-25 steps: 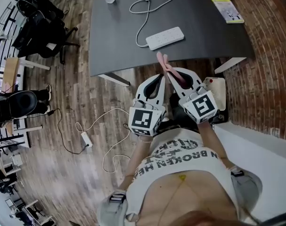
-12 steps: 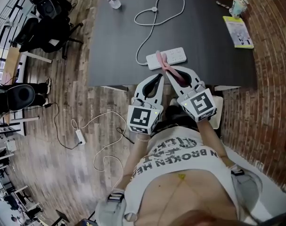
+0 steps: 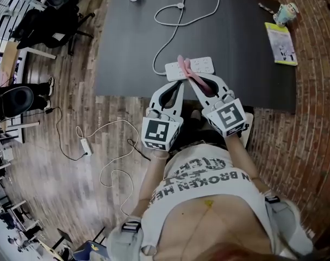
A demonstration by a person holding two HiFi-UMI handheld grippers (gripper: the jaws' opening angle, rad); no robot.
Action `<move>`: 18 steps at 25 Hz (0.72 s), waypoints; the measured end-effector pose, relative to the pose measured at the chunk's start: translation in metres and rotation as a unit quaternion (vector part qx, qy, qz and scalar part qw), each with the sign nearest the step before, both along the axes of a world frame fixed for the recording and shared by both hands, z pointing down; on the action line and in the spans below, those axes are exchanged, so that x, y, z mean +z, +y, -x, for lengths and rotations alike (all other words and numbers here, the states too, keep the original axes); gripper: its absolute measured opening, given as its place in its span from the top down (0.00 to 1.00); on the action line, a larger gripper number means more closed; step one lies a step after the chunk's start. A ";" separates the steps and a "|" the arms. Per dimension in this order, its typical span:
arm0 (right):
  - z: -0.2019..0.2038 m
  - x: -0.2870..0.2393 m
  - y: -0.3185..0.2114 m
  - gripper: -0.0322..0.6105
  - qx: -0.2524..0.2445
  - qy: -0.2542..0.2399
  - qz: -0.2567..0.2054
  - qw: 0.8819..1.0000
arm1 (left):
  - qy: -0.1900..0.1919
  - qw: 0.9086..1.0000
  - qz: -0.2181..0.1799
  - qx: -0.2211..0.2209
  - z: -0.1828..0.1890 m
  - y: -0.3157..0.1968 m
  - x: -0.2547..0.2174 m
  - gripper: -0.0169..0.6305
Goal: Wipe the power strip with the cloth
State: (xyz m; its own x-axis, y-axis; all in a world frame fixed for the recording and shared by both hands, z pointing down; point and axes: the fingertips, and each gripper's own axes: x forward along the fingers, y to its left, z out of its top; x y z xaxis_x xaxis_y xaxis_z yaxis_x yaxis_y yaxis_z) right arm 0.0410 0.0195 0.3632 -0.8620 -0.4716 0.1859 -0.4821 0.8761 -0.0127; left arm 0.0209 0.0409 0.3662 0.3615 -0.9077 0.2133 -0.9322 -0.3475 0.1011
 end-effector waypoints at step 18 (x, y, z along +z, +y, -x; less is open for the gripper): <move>0.065 0.037 -0.063 0.92 0.039 0.048 0.023 0.998 | 0.003 0.997 0.036 0.071 0.069 -0.066 0.043 0.96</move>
State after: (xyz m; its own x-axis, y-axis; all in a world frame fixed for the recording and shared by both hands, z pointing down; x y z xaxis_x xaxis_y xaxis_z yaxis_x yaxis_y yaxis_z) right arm -0.0237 -0.0435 0.4006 -0.8005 -0.5255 0.2882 -0.5493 0.8356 -0.0020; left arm -0.0481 -0.0256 0.4096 0.4867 -0.8294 0.2741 -0.8734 -0.4678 0.1353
